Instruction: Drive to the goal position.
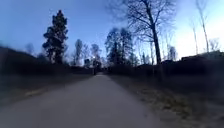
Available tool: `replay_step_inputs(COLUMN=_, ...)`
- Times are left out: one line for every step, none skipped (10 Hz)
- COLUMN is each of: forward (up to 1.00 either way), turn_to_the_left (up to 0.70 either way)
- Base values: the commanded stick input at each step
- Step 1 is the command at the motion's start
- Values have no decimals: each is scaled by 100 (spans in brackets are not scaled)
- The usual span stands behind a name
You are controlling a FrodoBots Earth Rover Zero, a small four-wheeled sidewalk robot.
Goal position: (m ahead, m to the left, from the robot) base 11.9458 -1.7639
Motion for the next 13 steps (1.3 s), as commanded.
replay_step_inputs(forward=100, turn_to_the_left=0)
replay_step_inputs(forward=100, turn_to_the_left=0)
replay_step_inputs(forward=100, turn_to_the_left=0)
replay_step_inputs(forward=100, turn_to_the_left=0)
replay_step_inputs(forward=100, turn_to_the_left=0)
replay_step_inputs(forward=100, turn_to_the_left=0)
replay_step_inputs(forward=100, turn_to_the_left=0)
replay_step_inputs(forward=100, turn_to_the_left=0)
replay_step_inputs(forward=100, turn_to_the_left=0)
replay_step_inputs(forward=100, turn_to_the_left=0)
replay_step_inputs(forward=100, turn_to_the_left=0)
replay_step_inputs(forward=100, turn_to_the_left=0)
replay_step_inputs(forward=100, turn_to_the_left=0)
